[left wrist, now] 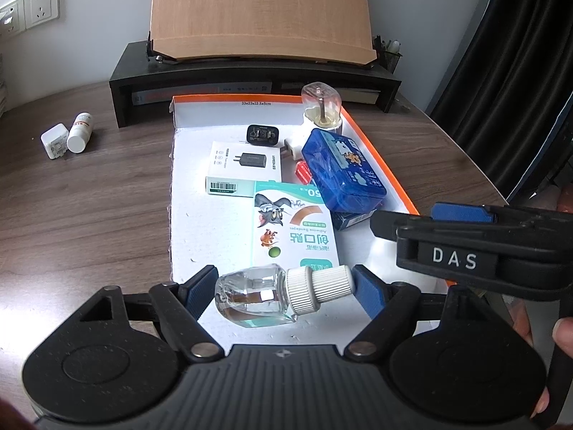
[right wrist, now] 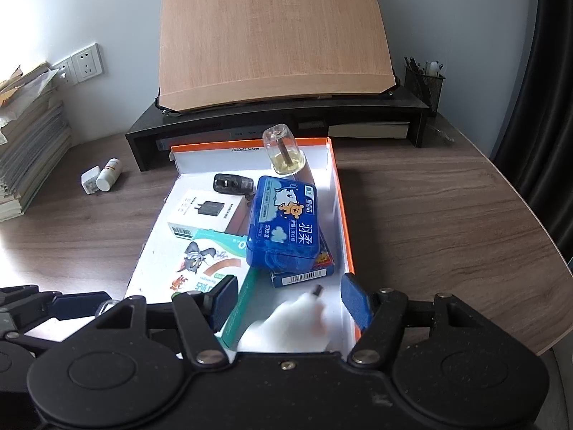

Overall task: Organize rigid objects
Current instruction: 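Open the right tool to drop the plug heater while left releases the glass bottle, then move both open tools back toward the white charger and medicine bottle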

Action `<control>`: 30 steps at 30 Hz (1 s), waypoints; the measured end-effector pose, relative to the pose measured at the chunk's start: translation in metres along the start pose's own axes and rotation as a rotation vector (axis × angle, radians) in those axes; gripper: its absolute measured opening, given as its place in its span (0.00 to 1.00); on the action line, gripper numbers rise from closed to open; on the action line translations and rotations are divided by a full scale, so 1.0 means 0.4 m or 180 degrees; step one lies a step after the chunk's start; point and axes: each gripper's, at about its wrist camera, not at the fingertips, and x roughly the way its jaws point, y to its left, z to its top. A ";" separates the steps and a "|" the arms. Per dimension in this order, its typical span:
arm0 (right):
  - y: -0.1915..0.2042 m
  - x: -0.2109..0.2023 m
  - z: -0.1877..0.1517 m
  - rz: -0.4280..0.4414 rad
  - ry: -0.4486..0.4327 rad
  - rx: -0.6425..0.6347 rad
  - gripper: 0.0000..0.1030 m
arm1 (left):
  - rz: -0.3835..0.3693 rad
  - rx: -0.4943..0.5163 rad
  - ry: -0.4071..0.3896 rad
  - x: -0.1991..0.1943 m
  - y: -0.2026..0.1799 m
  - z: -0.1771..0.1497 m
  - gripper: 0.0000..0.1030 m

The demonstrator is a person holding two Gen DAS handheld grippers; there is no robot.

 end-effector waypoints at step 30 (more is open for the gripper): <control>0.069 -0.024 0.034 -0.0033 -0.0271 -0.0036 0.79 | 0.0188 -0.0593 -0.0360 -0.065 0.155 0.017 0.89</control>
